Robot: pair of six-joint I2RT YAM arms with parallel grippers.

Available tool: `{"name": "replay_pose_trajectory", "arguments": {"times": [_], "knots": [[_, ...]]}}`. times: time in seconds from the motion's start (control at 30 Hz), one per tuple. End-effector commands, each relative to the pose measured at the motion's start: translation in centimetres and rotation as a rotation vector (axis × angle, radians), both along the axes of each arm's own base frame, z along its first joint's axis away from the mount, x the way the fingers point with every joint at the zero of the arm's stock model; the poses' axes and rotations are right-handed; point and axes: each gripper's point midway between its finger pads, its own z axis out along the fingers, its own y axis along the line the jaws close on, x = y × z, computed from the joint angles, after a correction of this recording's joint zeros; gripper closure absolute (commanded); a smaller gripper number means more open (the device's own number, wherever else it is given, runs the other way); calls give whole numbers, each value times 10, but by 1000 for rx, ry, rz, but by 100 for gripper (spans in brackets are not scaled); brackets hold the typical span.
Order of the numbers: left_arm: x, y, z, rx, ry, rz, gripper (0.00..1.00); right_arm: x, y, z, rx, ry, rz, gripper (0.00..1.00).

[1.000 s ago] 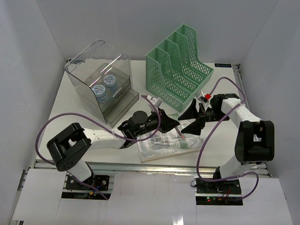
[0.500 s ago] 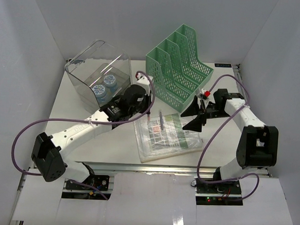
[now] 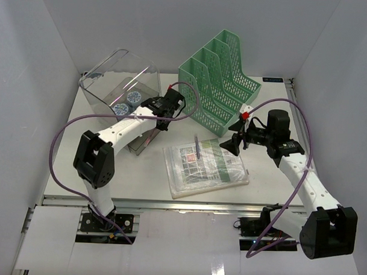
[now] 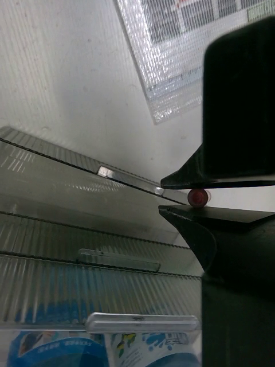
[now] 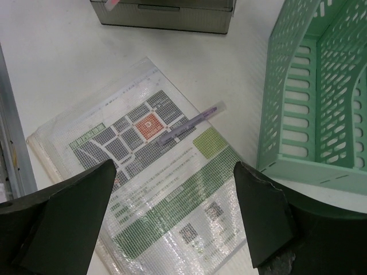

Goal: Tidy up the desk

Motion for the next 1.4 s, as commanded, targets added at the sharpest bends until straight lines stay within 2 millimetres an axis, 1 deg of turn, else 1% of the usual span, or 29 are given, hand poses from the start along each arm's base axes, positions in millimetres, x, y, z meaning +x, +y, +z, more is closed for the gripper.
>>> {"name": "replay_pose_trajectory", "arguments": {"times": [0.0, 0.1, 0.23, 0.3, 0.43, 0.47, 0.5, 0.57, 0.6, 0.63, 0.7, 0.8, 0.83, 0.87, 0.93, 0.97, 1.0, 1.03, 1.07, 1.1, 1.13, 1.17, 1.2, 1.27, 1.33, 1.37], "knots": [[16, 12, 31, 109, -53, -1, 100, 6, 1, 7, 42, -12, -42, 10], [25, 11, 29, 143, -47, -11, 100, 4, 1, 3, 42, -1, -38, 10], [30, 13, 23, 165, -43, -8, 100, 2, 2, 1, 41, -1, -30, 10], [32, 16, 14, 185, -28, -21, 100, 2, 1, 0, 37, -10, -29, 10], [34, 29, -6, 212, 8, -10, 100, 3, -3, 3, 24, -60, -50, 10], [34, 29, -9, 204, 13, -9, 97, 3, -4, 6, 21, -80, -56, 10], [34, 29, -11, 197, 15, -8, 90, 3, -5, 8, 19, -102, -59, 10], [34, 30, -13, 191, 6, 4, 66, 0, -8, 15, 8, -170, -59, 10], [34, 31, -13, 192, 2, 7, 56, -1, -8, 18, 6, -205, -54, 10], [34, 31, -13, 192, -1, 9, 49, -2, -8, 19, 11, -228, -52, 10], [33, 31, -11, 180, -8, 7, 39, -5, -8, 19, 29, -227, -58, 10], [32, 22, -5, 123, -15, -8, 37, -24, -1, 7, 18, -224, 65, 10], [31, 17, -3, 96, -13, -20, 36, -29, 2, 8, 29, -203, 93, 10], [28, 9, 2, 38, -18, -19, 36, -31, 2, 8, 32, -193, 101, 10], [23, -12, 10, -85, -20, -56, 36, -31, 2, 7, 31, -195, 103, 9], [20, -26, 16, -170, -24, -86, 36, -30, 2, 7, 32, -198, 96, 8], [12, -45, 21, -293, -20, -119, 36, -29, 2, 6, 34, -188, 86, 7], [2, -64, 28, -419, -12, -158, 36, -28, 1, 5, 36, -177, 76, 5], [-11, -83, 39, -554, 4, -191, 35, -26, 1, 4, 36, -166, 65, 3], [-24, -99, 46, -677, 22, -216, 35, -25, 0, 3, 36, -152, 57, 1], [-34, -108, 40, -774, 33, -204, 35, -24, 0, 2, 35, -133, 48, 1], [-45, -116, 45, -880, 51, -157, 35, -22, -2, -1, 29, -113, 28, 6], [-54, -123, 39, -948, 80, -139, 35, -19, -3, -3, 24, -93, 4, 11], [-65, -134, 24, -1019, 108, -89, 35, -13, -7, -5, 13, -70, -39, 18], [-68, -147, 15, -1033, 90, -71, 34, -3, -13, -8, 3, -50, -111, 23], [-67, -154, 8, -1030, 96, -48, 34, 2, -17, -8, 0, -51, -143, 25]]}}
